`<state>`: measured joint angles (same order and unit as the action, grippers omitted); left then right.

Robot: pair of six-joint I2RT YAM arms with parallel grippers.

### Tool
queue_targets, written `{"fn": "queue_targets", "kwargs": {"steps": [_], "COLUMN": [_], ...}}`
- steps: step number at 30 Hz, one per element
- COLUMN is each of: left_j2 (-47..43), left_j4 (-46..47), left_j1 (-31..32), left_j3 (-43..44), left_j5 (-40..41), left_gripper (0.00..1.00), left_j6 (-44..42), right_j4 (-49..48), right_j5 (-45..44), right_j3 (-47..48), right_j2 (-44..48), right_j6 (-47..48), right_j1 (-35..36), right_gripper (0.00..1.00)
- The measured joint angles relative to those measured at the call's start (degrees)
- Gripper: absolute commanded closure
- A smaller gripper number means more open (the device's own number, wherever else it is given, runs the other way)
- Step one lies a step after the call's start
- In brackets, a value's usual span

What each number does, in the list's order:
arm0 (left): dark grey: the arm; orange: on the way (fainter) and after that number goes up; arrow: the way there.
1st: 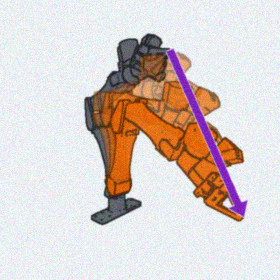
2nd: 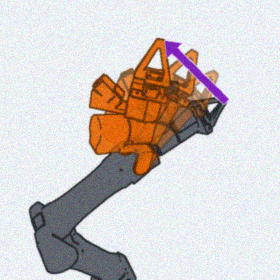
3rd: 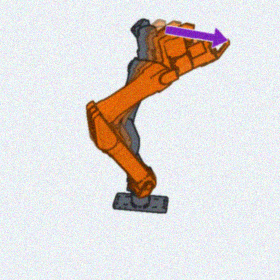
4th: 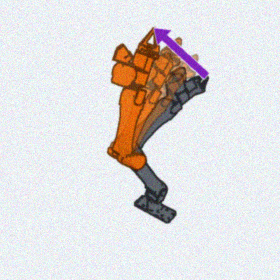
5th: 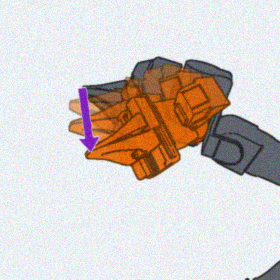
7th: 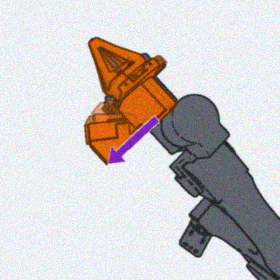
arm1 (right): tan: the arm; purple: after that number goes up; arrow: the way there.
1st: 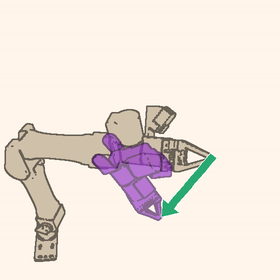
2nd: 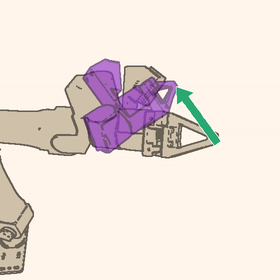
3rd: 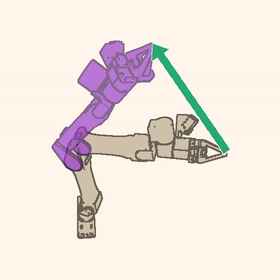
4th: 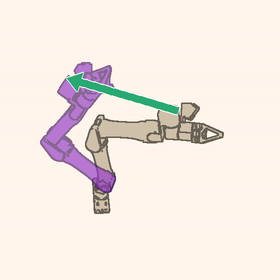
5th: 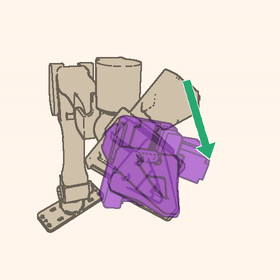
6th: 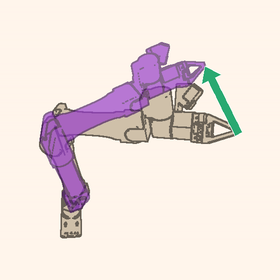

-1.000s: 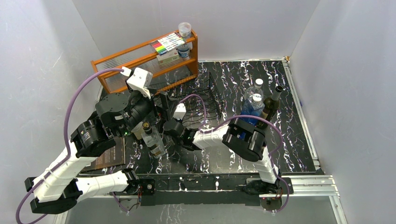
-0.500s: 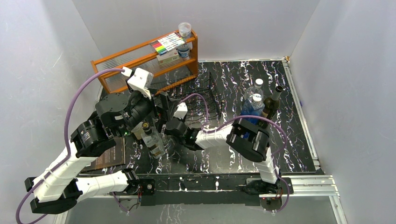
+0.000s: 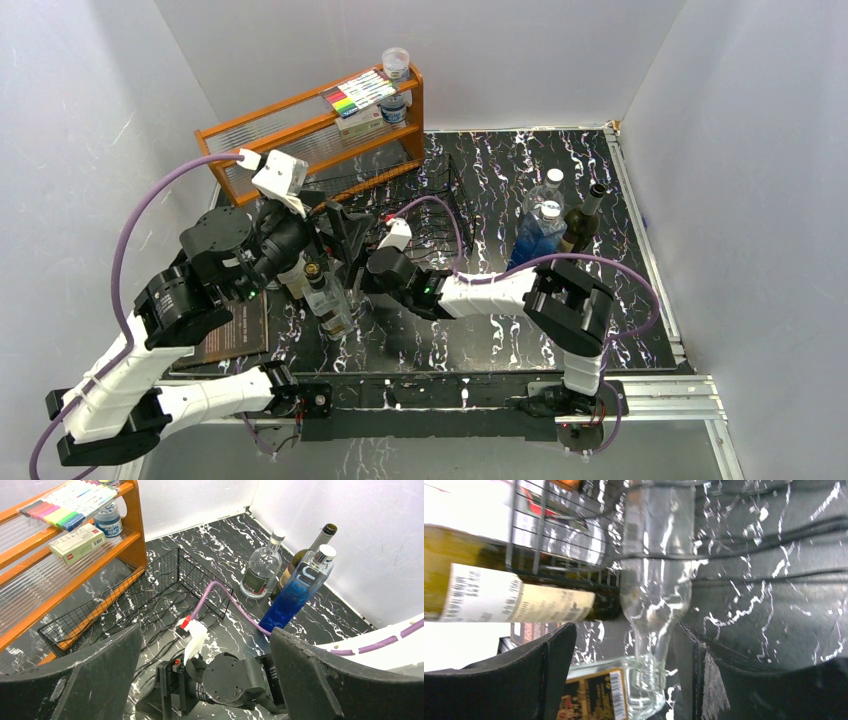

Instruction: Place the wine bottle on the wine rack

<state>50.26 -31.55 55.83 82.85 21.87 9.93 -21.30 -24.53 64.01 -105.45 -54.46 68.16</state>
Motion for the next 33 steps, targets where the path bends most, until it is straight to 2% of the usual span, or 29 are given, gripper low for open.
{"fn": "queue_targets", "kwargs": {"steps": [5,8,15,22,28,33], "left_j2": [-0.1,-0.1,0.1,0.2,0.3,0.5], "left_j4": [0.0,0.1,0.0,0.0,0.0,-0.2], "left_j1": [0.0,0.0,0.0,0.0,0.0,0.0], "left_j3": [-0.1,-1.0,-2.2,-2.6,-2.6,-2.6], "left_j5": [-0.2,-0.3,-0.3,-0.5,-0.7,-0.9], "left_gripper": [0.02,0.02,0.02,0.02,0.02,0.02], "left_j6": [0.0,0.0,0.0,-0.1,-0.2,-0.3], "right_j4": [6.4,8.3,7.7,4.9,1.5,-0.2], "right_j5": [1.9,2.5,5.4,6.7,5.9,5.7], "right_j3": [1.0,1.2,1.6,2.3,4.0,4.5], "right_j2": [-1.6,-2.8,-4.8,-6.1,-9.1,-10.2], "right_j6": [-3.8,-4.8,-5.3,-5.5,-7.0,-7.7], "right_j1": [0.0,0.0,0.0,-0.4,-1.0,-1.0], "right_gripper": [0.3,0.38,0.58,0.72,0.73,0.71]}}
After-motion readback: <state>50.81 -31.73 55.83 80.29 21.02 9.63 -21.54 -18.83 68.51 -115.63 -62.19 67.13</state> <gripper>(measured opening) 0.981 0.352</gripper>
